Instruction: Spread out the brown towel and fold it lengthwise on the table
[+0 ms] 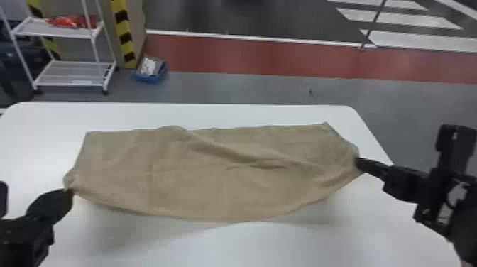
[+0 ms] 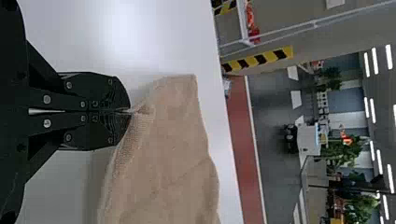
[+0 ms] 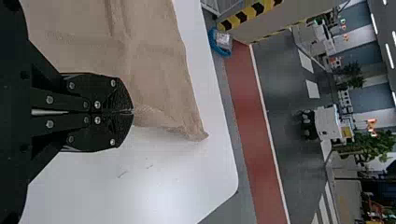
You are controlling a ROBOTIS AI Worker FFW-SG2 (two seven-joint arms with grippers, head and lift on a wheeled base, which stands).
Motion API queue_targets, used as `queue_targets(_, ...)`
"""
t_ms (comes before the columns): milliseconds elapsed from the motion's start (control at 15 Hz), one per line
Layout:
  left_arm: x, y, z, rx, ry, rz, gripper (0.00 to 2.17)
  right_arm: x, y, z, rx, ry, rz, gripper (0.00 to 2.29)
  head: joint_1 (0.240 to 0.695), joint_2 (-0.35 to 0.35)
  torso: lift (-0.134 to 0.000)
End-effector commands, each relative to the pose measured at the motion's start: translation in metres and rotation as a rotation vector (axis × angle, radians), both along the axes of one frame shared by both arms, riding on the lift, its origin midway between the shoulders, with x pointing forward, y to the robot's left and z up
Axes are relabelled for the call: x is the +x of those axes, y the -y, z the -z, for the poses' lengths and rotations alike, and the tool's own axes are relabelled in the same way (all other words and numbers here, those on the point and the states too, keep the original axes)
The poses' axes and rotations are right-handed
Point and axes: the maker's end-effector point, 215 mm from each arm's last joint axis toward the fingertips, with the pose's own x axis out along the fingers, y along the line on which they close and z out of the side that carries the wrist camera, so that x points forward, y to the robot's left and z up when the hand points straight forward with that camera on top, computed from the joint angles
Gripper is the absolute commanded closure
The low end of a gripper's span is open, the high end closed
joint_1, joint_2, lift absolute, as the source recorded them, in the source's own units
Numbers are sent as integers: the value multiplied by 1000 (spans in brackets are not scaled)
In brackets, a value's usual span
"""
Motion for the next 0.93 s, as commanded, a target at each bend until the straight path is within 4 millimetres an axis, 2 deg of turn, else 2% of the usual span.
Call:
queue_targets(0, 3, -11, -32, 3, 47, -27, 1389, -12, -5, -12, 34, -18, 0, 1507, 695, -103, -124)
queue_targets(133, -8, -25, -33, 17, 18, -61, 1389, -28, -5, -17, 27, -16, -6, 1507, 695, -81, -124)
queue_targets(267, -24, -40, -25, 37, -45, -105, 1389, -37, 1, -27, 34, 3, -6, 1507, 695, -61, -124)
queue_targets(467, -43, -52, -2, 67, -150, -145, 1389, -32, 2, -31, 32, 7, -1, 1507, 695, -45, -124)
queue_targets(667, -42, -59, 2, 88, -174, -166, 1389, -22, 2, -16, 49, -20, 4, 1507, 695, -36, -124)
queue_targets(867, -24, -67, 4, 89, -188, -190, 1389, 3, -3, -11, 63, -40, 5, 1507, 695, -21, -124)
